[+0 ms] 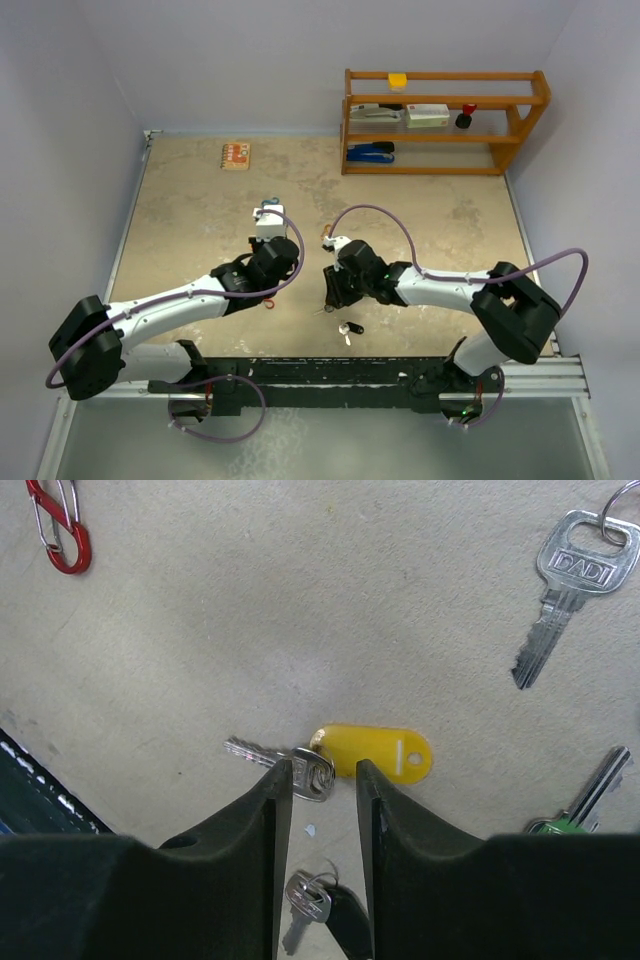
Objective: Put the keys on the keyring
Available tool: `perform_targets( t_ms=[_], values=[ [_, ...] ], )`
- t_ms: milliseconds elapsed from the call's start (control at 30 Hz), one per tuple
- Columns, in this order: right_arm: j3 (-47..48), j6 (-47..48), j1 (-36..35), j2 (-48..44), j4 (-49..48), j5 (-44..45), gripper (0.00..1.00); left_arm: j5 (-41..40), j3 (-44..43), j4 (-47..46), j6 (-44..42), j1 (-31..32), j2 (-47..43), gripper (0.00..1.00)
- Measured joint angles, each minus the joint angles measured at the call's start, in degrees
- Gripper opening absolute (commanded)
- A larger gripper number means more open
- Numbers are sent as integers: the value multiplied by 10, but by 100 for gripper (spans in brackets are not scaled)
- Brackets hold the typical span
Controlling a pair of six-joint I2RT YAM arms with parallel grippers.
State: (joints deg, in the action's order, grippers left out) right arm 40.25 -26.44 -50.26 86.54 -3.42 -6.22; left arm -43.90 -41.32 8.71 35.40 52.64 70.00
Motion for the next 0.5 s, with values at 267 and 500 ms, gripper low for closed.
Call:
perform_targets(
  t_ms=[267, 500],
  values=[
    [3, 0, 0, 12, 0, 0, 27, -3, 0, 0, 0, 0, -1, 0],
    [3, 0, 0, 12, 1, 0, 20, -3, 0, 1, 0, 0, -1, 0]
  ],
)
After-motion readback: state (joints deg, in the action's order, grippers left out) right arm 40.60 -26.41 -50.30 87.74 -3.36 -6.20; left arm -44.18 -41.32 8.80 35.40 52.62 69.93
